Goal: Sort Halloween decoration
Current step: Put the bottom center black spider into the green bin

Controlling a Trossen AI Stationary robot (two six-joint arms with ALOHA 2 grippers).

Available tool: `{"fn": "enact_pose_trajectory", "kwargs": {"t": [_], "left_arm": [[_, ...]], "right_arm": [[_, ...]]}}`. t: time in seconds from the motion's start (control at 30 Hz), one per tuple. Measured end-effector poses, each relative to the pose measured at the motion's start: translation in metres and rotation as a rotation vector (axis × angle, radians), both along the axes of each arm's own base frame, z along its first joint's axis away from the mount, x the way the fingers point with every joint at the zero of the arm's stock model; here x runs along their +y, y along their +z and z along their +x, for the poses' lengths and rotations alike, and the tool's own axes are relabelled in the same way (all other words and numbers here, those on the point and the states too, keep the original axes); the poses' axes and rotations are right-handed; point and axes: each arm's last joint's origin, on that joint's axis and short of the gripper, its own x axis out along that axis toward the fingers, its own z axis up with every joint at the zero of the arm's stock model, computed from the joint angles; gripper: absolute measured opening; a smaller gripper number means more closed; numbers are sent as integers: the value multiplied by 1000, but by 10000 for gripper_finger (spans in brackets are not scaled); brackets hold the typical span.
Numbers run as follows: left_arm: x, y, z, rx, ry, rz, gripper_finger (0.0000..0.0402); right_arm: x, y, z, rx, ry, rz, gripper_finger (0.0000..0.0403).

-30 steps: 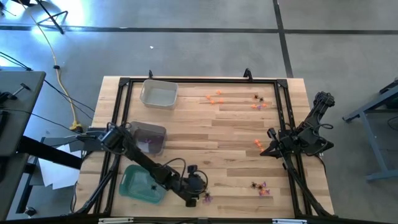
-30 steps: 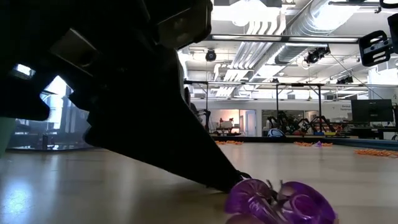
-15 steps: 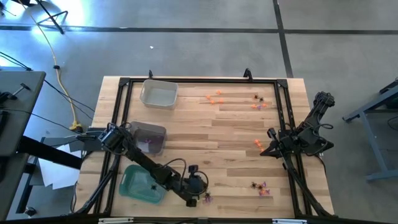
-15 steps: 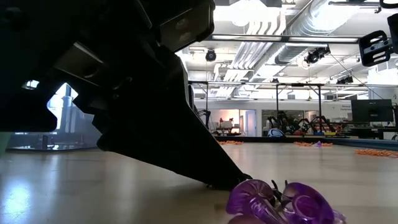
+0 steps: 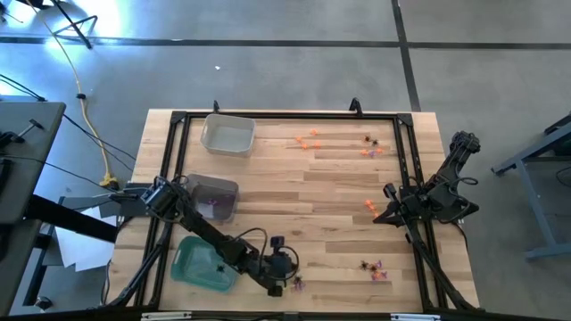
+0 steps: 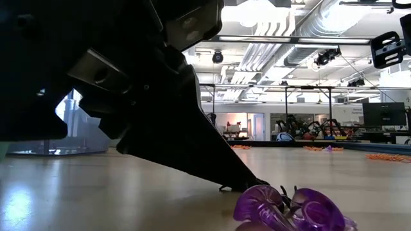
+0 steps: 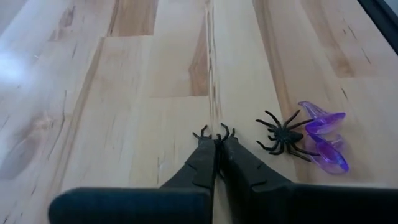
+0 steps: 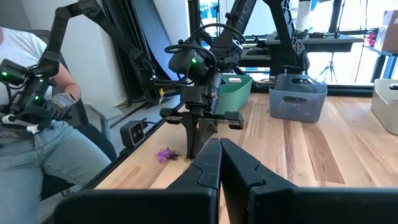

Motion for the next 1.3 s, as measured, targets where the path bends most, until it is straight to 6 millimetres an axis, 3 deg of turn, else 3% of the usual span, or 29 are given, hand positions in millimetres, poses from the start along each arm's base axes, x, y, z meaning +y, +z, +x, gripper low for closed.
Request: {"fn": "enact_pose_trajectory", "kwargs": {"t": [0.33,0.7,0.87,1.07,1.3], "left_arm": [[-2,17,-4,-27,1,-2,4],[-15,74,-26,-80,8,-72,5],[-17,102,-57,-14,70,-82,5],[-20,126,-110,50,221,-76,5],[-23,132,-171,141,414,-124,5]], "right_arm": [[0,0,0,0,0,0,0],[0,0,0,0,0,0,0],[0,0,0,0,1,0,0],[0,0,0,0,0,0,0],[0,0,0,0,0,0,0]]}}
